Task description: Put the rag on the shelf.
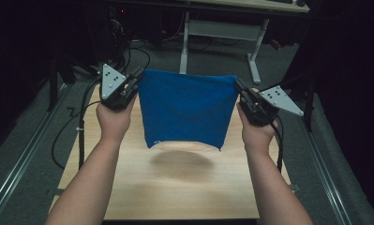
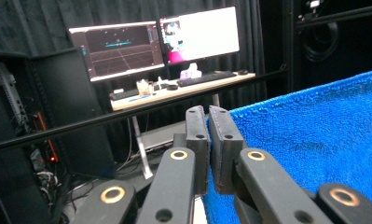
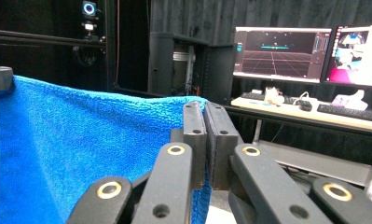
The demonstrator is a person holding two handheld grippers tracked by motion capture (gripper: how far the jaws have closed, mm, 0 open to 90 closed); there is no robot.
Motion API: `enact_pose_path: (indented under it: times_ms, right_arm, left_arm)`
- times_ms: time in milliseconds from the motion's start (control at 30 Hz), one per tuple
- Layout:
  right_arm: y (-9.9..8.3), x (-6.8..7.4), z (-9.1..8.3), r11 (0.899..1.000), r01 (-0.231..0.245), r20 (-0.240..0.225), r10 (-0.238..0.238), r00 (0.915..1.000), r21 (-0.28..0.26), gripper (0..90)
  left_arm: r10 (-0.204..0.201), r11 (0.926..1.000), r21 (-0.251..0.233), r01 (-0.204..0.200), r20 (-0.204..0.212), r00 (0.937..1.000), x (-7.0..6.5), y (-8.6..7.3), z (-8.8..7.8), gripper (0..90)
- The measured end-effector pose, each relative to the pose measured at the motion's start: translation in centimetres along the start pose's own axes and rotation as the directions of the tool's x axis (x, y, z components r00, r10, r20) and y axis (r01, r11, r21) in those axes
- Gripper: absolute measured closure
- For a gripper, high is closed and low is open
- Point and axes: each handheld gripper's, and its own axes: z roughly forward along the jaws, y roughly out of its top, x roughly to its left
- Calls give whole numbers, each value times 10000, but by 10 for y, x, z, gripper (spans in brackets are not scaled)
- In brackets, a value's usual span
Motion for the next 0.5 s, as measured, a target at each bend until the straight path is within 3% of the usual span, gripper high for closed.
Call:
enact_pose_path:
  times_ms: [500]
  right_arm:
    - [8,-12,34,9999,-73,295,69,9995,132,885]
  left_arm:
    - [140,9999,44,-139,-394,9991,13,3,29,875]
